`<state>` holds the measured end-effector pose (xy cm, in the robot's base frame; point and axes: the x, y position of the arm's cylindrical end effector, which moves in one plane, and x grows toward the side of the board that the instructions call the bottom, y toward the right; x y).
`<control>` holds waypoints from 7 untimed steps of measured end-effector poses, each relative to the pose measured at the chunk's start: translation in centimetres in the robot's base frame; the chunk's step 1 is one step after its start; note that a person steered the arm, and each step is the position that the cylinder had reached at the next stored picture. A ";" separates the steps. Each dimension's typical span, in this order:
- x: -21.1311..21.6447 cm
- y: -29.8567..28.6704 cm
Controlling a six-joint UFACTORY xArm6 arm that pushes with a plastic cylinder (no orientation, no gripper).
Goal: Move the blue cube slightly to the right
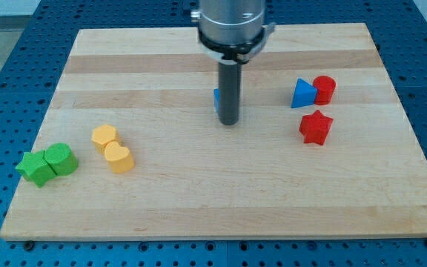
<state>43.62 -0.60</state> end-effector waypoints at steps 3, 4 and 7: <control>-3.9 -4.4; -3.9 -2.6; -1.6 0.0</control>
<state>42.03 -0.61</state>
